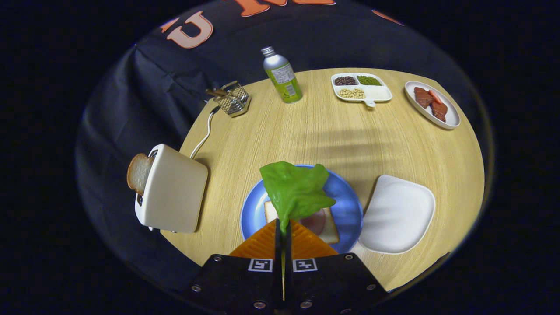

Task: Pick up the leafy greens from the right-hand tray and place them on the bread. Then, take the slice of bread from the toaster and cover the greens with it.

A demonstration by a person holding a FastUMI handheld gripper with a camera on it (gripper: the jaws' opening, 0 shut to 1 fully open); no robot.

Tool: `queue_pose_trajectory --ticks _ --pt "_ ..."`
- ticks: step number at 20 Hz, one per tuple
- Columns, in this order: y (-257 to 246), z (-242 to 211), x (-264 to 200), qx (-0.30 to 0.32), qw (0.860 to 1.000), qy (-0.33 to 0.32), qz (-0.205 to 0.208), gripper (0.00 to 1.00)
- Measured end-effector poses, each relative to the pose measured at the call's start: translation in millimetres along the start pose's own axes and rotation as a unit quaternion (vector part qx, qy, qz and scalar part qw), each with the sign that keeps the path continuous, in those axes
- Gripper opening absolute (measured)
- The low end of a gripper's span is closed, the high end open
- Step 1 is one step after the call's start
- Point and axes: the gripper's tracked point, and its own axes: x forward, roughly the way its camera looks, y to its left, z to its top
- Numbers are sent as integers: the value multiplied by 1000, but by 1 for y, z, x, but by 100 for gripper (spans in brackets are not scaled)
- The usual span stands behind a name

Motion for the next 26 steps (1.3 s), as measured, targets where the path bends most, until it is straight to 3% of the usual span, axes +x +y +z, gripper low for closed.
queue_pose_trajectory --ticks 6,8,10,13,14,15,19,21,26 --pt "-1 -24 22 -3 997 70 -26 5" --pt "-6 -21 22 -12 997 64 -40 14" --pt "-11 -16 17 -10 997 52 -51 27" --pt "-17 -3 9 -24 996 37 -81 58" --pt "-19 0 5 -32 995 30 -95 62" --pt "-19 6 2 -36 993 24 -106 72" --pt "23 25 -7 -21 996 7 -91 93" --pt "50 36 -12 -26 996 2 -84 98" --pt "133 64 -37 -51 997 -5 -55 99"
